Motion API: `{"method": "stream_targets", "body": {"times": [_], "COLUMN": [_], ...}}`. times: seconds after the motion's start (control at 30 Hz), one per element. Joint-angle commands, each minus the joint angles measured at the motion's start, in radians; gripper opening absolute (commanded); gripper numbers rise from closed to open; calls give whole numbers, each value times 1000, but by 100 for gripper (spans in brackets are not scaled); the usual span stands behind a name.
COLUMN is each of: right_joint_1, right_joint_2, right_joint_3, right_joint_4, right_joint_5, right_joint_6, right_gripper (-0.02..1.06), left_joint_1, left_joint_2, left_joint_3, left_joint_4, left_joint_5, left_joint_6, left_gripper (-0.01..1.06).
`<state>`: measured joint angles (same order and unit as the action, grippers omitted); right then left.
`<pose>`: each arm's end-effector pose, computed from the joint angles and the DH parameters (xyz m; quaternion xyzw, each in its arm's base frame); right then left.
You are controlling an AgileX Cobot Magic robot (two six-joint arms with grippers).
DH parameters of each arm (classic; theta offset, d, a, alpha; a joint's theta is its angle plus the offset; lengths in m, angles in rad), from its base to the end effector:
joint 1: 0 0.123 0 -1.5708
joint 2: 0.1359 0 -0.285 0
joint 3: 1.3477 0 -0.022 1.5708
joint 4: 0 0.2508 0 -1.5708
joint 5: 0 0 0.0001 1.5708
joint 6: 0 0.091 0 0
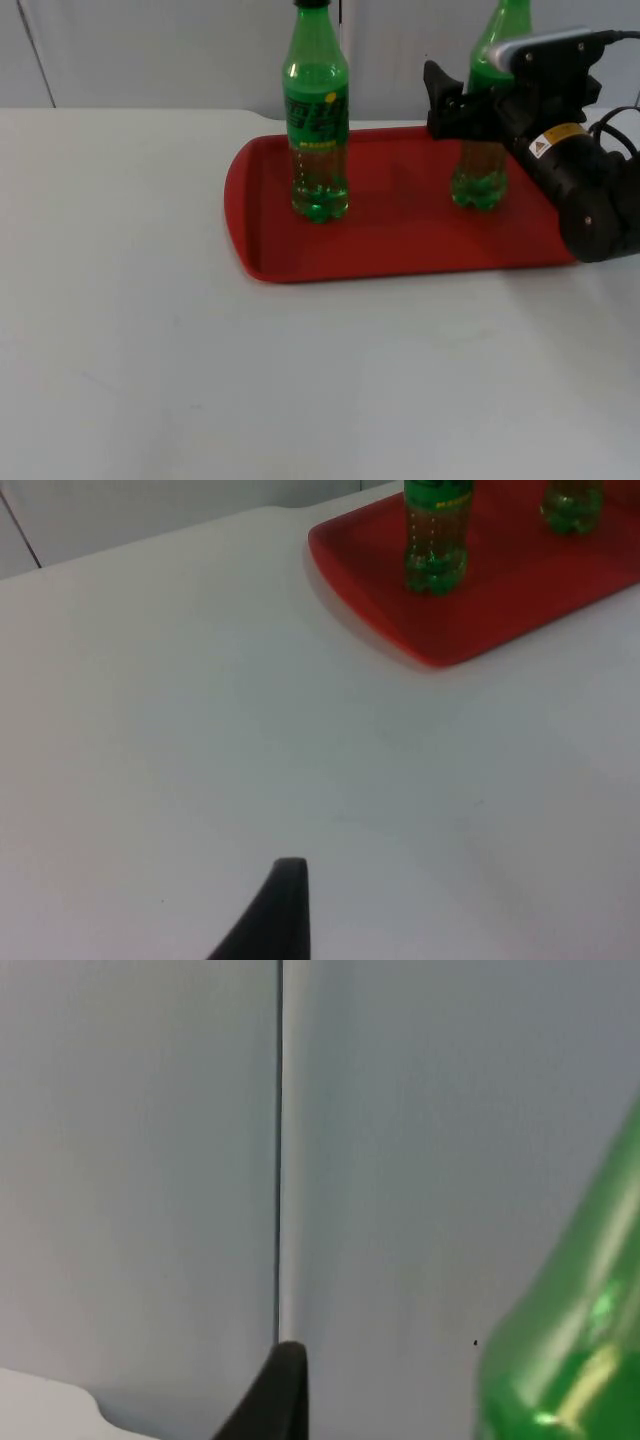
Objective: Place the bottle upright on the tray.
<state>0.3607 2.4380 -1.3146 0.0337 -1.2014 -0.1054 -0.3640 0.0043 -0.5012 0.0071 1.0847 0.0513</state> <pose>0.4471 0.1656 0.0865 -0.1338 0.6325 0.0917 0.7574 -0.0048 0.0024 0.2757 0.1772 0.8418 -0.0759 0.5043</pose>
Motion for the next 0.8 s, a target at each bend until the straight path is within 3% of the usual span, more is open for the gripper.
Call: {"method": "stream_targets", "body": {"times": [0.0,0.1,0.2,0.57,0.77], "right_joint_1": [-2,-2,-2,-2,8], "right_joint_2": [0,0,0,-83,-171], "right_joint_3": [-1,-1,-1,120,228], "right_joint_4": [-6,-6,-6,-5,-3], "right_joint_5": [-20,-20,-20,-10,68], "right_joint_6": [1,1,1,5,5], "right_gripper": [94,94,106,105,105], "left_joint_1": [4,4,4,4,4], "left_joint_2": [-4,-4,-4,-4,-4], "left_joint_3": [5,5,5,5,5], "left_joint_4": [5,5,5,5,5], "left_joint_5": [-9,-9,-9,-9,-9], "left_joint_6": [-5,-5,-5,-5,-5], "left_gripper": [105,105,105,105,105]}}
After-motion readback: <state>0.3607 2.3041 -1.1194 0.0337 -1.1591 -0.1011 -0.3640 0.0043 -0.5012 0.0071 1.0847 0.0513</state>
